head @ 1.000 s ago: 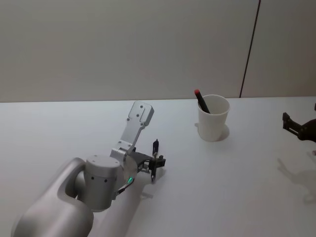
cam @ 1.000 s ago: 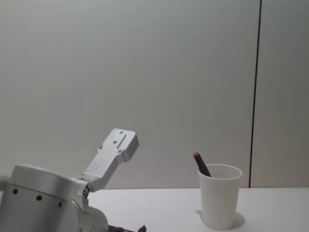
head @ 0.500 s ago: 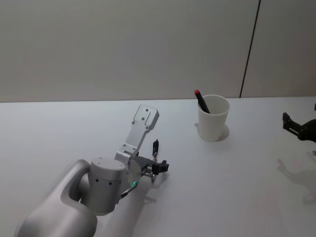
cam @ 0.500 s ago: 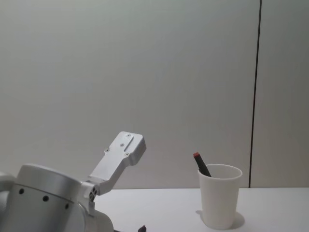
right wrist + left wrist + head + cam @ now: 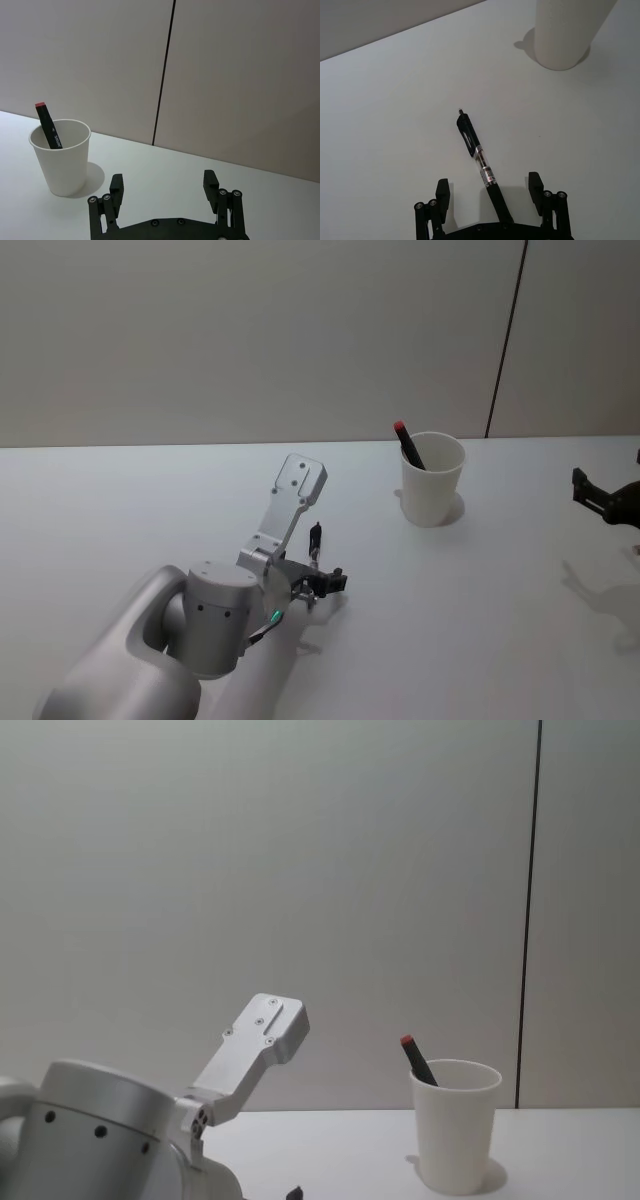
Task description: Place the pen into the pen holder.
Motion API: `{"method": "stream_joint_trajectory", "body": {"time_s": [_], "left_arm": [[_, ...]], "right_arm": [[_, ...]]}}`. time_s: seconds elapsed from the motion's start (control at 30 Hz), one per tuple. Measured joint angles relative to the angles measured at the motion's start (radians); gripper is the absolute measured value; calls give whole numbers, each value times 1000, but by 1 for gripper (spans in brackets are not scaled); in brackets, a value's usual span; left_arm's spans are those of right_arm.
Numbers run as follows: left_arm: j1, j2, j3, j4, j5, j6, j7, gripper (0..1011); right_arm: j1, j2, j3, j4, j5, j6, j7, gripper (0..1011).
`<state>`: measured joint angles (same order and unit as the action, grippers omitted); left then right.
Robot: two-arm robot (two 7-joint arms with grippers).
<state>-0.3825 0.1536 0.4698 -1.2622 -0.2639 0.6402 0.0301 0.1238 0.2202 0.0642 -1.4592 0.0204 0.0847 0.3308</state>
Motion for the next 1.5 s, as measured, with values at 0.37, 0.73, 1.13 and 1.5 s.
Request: {"method": "stream_joint_trajectory", "body": {"time_s": [0.37, 0.73, 1.13, 1.5], "left_arm": [[0, -7, -5, 6, -11, -5, -3, 1002], [-3, -12, -9, 18, -11, 2, -11, 784], [-1, -15, -10, 29, -4, 17, -21, 392], [0, -18, -14, 36, 3, 16, -28, 129]], "right_arm": [[0, 0, 0, 0, 0, 0, 0, 1001], [0, 0, 0, 0, 0, 0, 0, 1002], [0, 0, 0, 0, 0, 0, 0, 1002], [0, 0, 0, 0, 0, 0, 0, 1002]]}}
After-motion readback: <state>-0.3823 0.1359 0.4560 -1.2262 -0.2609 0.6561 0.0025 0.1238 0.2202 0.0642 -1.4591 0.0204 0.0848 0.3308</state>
